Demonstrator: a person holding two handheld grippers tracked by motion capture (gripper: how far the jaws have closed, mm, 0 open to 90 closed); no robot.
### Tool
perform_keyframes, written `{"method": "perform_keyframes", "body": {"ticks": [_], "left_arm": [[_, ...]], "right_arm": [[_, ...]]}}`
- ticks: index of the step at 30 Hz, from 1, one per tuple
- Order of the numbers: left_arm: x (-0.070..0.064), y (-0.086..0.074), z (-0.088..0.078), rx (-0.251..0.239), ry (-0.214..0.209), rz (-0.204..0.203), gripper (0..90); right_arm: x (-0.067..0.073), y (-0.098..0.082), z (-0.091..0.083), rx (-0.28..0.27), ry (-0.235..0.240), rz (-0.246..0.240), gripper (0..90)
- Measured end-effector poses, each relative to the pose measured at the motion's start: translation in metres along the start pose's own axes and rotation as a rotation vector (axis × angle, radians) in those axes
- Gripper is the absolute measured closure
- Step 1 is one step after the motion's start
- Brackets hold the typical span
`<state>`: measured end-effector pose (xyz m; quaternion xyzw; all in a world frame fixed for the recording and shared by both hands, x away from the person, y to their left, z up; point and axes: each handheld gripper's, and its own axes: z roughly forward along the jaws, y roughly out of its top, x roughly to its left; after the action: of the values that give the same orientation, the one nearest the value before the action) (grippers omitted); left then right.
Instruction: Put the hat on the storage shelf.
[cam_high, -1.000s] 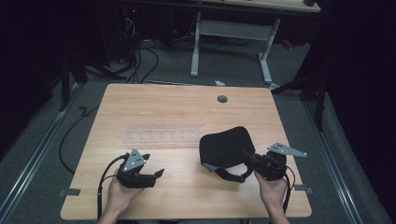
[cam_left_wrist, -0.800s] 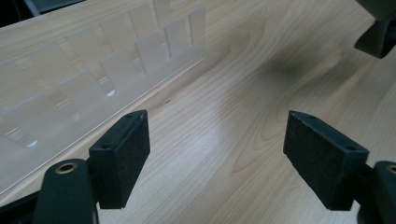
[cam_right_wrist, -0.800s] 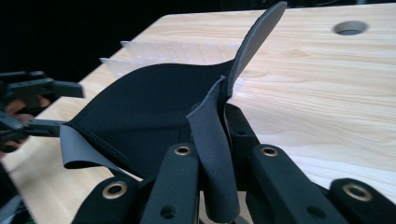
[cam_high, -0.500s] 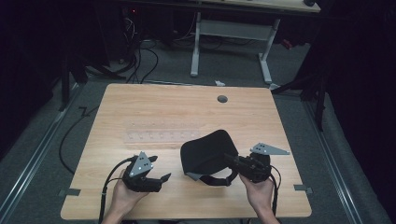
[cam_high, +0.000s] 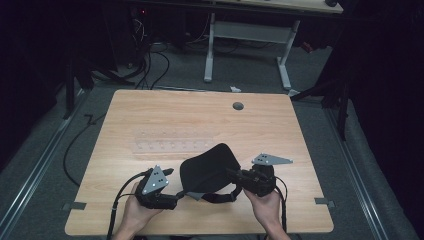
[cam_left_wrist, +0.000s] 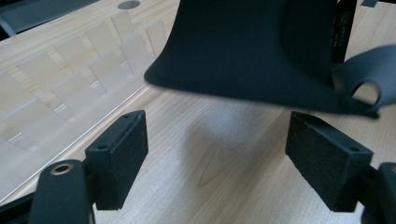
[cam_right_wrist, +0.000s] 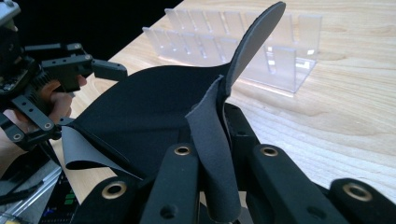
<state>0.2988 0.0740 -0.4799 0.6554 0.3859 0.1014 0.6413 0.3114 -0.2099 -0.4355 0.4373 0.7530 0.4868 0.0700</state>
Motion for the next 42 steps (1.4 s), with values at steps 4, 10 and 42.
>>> {"method": "perform_keyframes", "body": {"ticks": [4,10,42], "left_arm": [[-0.002,-0.002,0.0,-0.003,-0.008,0.002,21.4],[-0.004,-0.002,0.0,0.001,-0.008,0.012,21.6],[-0.012,-0.016,-0.002,0.054,-0.029,0.081,37.6]], "right_arm": [[0.001,0.001,0.003,0.011,-0.001,-0.01,84.9],[0.004,0.001,0.007,0.032,-0.005,-0.014,84.8],[0.025,0.0,0.023,0.111,0.084,-0.058,84.1]]}}
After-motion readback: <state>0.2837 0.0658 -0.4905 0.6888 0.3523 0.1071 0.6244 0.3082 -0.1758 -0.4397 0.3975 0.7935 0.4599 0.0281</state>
